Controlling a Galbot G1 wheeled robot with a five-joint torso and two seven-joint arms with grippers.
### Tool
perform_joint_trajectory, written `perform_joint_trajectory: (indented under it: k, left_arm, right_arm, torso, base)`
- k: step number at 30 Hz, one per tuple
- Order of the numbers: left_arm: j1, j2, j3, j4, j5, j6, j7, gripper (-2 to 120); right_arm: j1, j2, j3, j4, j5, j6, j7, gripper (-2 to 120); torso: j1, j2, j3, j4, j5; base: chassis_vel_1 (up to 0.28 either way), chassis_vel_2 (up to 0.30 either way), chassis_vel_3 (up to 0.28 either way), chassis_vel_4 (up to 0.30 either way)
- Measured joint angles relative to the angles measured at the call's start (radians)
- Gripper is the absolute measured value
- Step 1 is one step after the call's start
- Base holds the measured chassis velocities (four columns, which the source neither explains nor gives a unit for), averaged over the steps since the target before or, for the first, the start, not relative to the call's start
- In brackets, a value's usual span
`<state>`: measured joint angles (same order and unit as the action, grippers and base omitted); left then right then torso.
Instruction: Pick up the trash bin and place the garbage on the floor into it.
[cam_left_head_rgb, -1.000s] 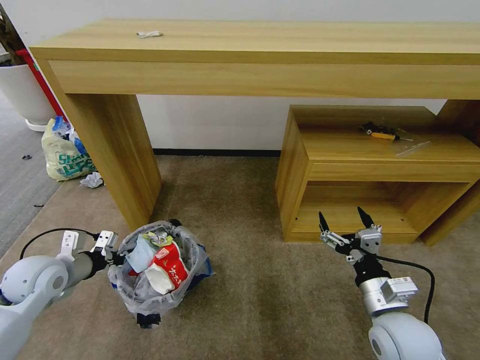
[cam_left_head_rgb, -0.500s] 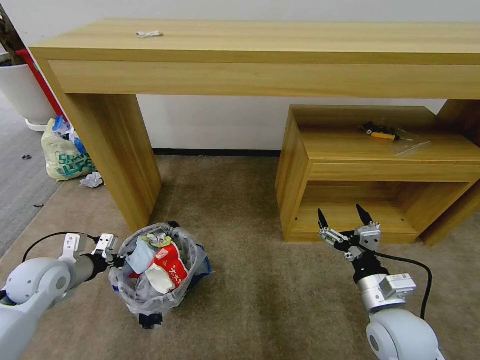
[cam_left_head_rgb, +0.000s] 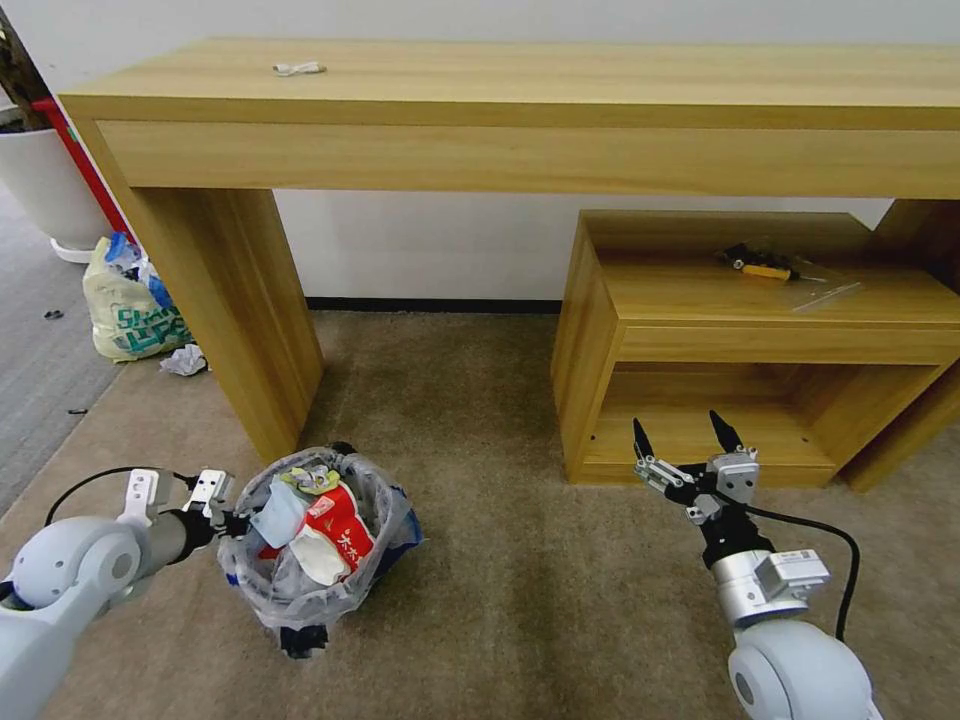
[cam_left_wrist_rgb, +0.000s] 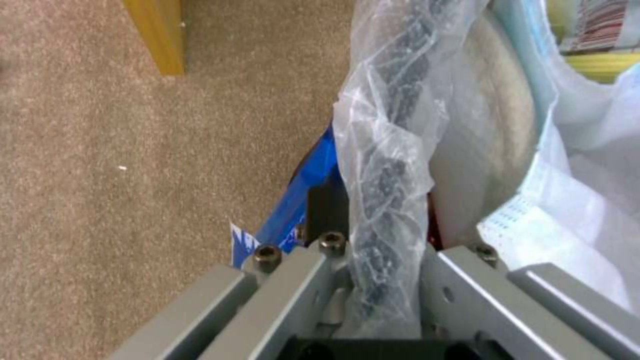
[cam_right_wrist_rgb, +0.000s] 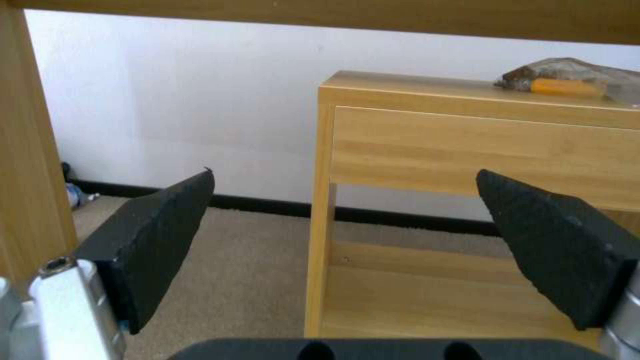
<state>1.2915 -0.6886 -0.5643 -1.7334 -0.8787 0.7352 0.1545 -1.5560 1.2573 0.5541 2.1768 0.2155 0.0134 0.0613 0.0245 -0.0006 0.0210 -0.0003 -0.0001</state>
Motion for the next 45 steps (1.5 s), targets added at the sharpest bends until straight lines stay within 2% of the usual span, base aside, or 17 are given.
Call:
perform_joint_trajectory:
  k: [5, 7, 8, 11, 12, 14, 16, 18, 20, 23, 24, 28, 31, 45]
  left_arm:
    - [0.001, -0.001, -0.004, -0.006, 0.008, 0.0, 0.004, 9]
    - [0.001, -0.002, -0.006, -0.006, 0.012, 0.0, 0.011, 21]
    - [0.001, -0.002, -0.006, -0.006, 0.012, 0.0, 0.011, 21]
    - [-0.001, -0.003, -0.008, -0.006, 0.013, 0.0, 0.015, 34]
    - [-0.001, -0.003, -0.008, -0.006, 0.013, 0.0, 0.015, 34]
    - [-0.001, -0.004, -0.011, -0.006, 0.013, 0.0, 0.016, 46]
    - [-0.001, -0.004, -0.012, -0.006, 0.013, 0.0, 0.017, 49]
    - [0.001, -0.005, -0.016, -0.007, 0.014, 0.0, 0.022, 59]
    - [0.002, -0.005, -0.017, -0.007, 0.014, 0.0, 0.023, 62]
    - [0.005, -0.004, -0.027, -0.003, 0.019, 0.0, 0.034, 79]
    - [0.005, -0.004, -0.027, -0.003, 0.019, 0.0, 0.034, 79]
    - [0.015, 0.001, -0.046, -0.005, 0.019, 0.0, 0.059, 95]
    - [0.022, 0.004, -0.054, -0.017, 0.011, 0.0, 0.061, 99]
    - [0.043, 0.032, -0.087, -0.06, 0.002, 0.0, 0.084, 100]
  right_arm:
    - [0.001, -0.003, -0.001, -0.001, 0.0, 0.0, 0.0, 100]
    - [0.001, -0.005, -0.001, -0.003, 0.0, 0.0, 0.0, 100]
    - [0.001, -0.005, -0.001, -0.003, 0.0, 0.0, 0.0, 100]
    - [-0.001, -0.006, -0.002, -0.003, 0.0, 0.0, 0.001, 100]
    - [-0.001, -0.006, -0.002, -0.003, 0.0, 0.0, 0.001, 100]
    - [-0.001, -0.006, -0.003, -0.003, 0.001, 0.0, 0.001, 100]
    - [-0.001, -0.007, -0.003, -0.003, 0.001, 0.0, 0.002, 100]
    - [0.0, -0.009, -0.003, -0.003, 0.001, 0.0, 0.002, 100]
    - [0.001, -0.009, -0.003, -0.003, 0.002, 0.0, 0.002, 100]
    - [0.003, -0.008, -0.005, -0.006, 0.003, 0.0, 0.003, 100]
    - [0.003, -0.008, -0.005, -0.006, 0.003, 0.0, 0.003, 100]
    - [0.006, -0.008, -0.008, -0.009, 0.006, -0.001, 0.003, 100]
    - [0.009, -0.009, -0.009, -0.012, 0.007, -0.001, 0.003, 100]
    - [0.012, -0.006, -0.021, -0.015, 0.008, -0.003, 0.004, 100]
  torso:
    - [0.0, 0.0, 0.0, -0.0001, 0.0001]
    - [0.0, 0.0, 0.0, 0.0, 0.0001]
    - [0.0, 0.0, 0.0, 0.0, 0.0001]
    - [0.0, 0.0, 0.0, 0.0, 0.0]
    - [0.0, 0.0, 0.0, 0.0, 0.0]
    - [0.0, 0.0, 0.0, 0.0, 0.0001]
    - [0.0, 0.0, 0.0, 0.0, 0.0001]
    - [0.0, 0.0, 0.0, 0.0, 0.0]
    - [0.0, 0.0, 0.0, 0.0, 0.0001]
    - [0.0, 0.0, 0.0, 0.0, 0.0]
    - [0.0, 0.0, 0.0, 0.0, 0.0]
    - [0.0, 0.0, 0.0, 0.0001, 0.0]
    - [0.0, 0.0, 0.0, 0.0001, 0.0]
    - [0.0, 0.0, 0.0, 0.0, 0.0]
  base:
    - [0.0, 0.0, 0.0, 0.0]
    - [0.0, 0.0, 0.0, 0.0]
    - [0.0, 0.0, 0.0, 0.0]
    - [0.0, 0.0, 0.0, 0.0]
    - [0.0, 0.0, 0.0, 0.0]
    - [0.0, 0.0, 0.0, 0.0]
    - [0.0, 0.0, 0.0, 0.0]
    - [0.0, 0.0, 0.0, 0.0]
    - [0.0, 0.0, 0.0, 0.0]
    - [0.0, 0.0, 0.0, 0.0]
    - [0.0, 0.0, 0.0, 0.0]
    - [0.0, 0.0, 0.0, 0.0]
    - [0.0, 0.0, 0.0, 0.0]
    - [0.0, 0.0, 0.0, 0.0]
